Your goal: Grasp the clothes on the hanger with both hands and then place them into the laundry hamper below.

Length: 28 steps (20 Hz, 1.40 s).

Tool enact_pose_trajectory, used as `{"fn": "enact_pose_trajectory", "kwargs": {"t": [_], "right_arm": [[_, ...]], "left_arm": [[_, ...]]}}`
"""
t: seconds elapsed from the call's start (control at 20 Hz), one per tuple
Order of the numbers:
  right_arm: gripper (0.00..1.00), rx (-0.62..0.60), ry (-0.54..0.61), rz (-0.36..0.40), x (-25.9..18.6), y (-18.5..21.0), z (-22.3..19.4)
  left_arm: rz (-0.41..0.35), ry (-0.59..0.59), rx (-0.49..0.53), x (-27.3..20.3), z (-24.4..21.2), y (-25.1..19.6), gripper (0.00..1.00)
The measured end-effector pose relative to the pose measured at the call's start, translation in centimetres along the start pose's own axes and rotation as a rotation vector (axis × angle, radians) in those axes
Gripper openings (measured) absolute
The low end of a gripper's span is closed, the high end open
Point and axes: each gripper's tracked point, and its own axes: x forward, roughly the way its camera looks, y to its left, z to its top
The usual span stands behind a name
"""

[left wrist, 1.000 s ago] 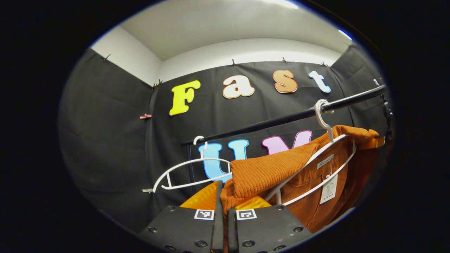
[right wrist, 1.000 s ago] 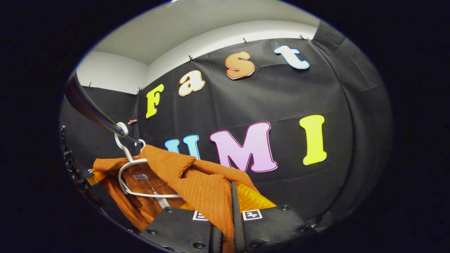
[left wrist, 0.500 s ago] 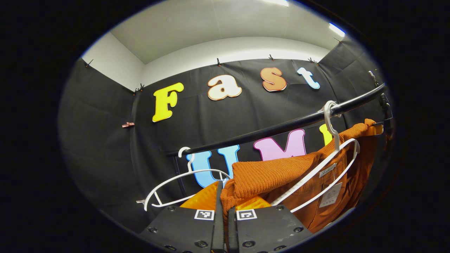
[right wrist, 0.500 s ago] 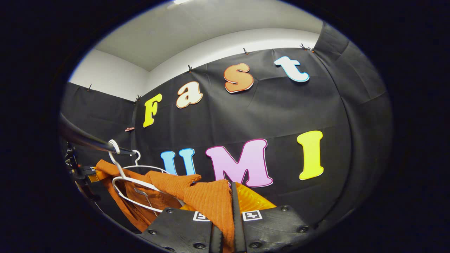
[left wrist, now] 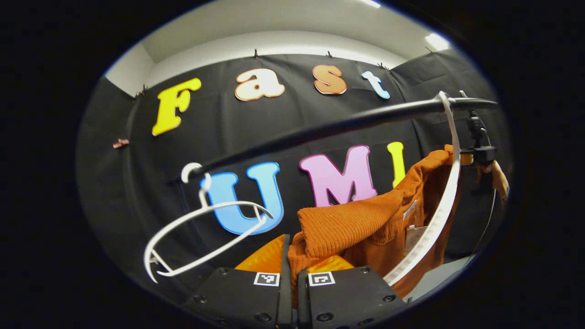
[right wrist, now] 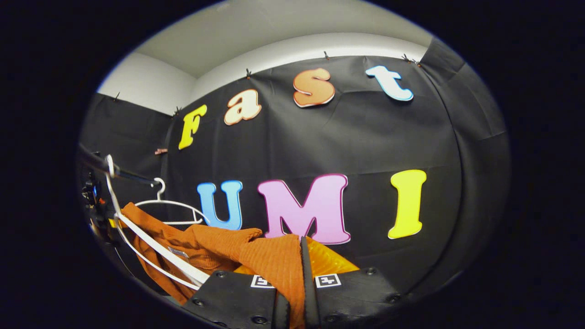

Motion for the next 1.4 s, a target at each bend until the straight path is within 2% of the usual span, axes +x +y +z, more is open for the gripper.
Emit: {"fn": "enact_pose_trajectory", "kwargs": {"t": [0.05,0.1,0.15,0.3,0.35,0.5,0.6,0.7,0.85,1.0,1.15,1.4], "right_arm": [[0.20,0.045,-0.029,0.014,-0.2,-0.1,1.0],[0.21,0.062,-0.038,0.020,-0.5,-0.3,1.0],[0.20,0.056,-0.021,0.020,-0.6,-0.6,0.2],[0.22,-0.019,0.059,0.016,-1.2,-0.8,-3.2],[0.21,-0.002,0.058,0.025,-1.1,-0.7,-3.7],[0.20,0.169,0.048,0.075,-1.4,0.2,-4.9],[0.21,0.115,0.144,0.037,-1.4,-0.7,-9.6],[0.22,0.051,0.245,0.005,-2.4,-1.1,-14.3],[0.21,0.105,0.333,-0.003,-4.6,0.3,-18.9],[0.21,0.133,0.420,0.014,-6.7,3.2,-22.7],[0.22,0.141,0.467,0.077,-8.5,7.7,-24.2],[0.21,0.209,0.491,0.262,-10.1,17.6,-24.0]], "left_arm": [[-0.030,-0.029,-0.070,-0.7,0.2,-0.4,0.11],[-0.033,-0.039,-0.090,-0.9,-0.1,-0.1,0.11],[-0.037,-0.023,-0.084,-1.0,-0.6,0.0,0.08],[-0.066,0.072,-0.084,-0.9,-5.5,-1.2,0.10],[-0.052,0.091,-0.101,-1.2,-6.9,-1.0,0.08],[-0.015,0.061,-0.303,-2.1,-8.7,-0.1,0.06],[0.019,0.092,-0.307,-2.5,-11.1,-0.5,0.06],[0.034,0.141,-0.310,-3.1,-14.1,-2.7,0.06],[0.046,0.191,-0.411,-4.4,-17.0,-6.0,0.06],[0.070,0.233,-0.460,-5.6,-18.8,-8.6,0.06],[0.066,0.267,-0.519,-6.5,-19.2,-11.3,0.07],[0.026,0.267,-0.489,-6.2,-17.5,-16.0,0.07]]}}
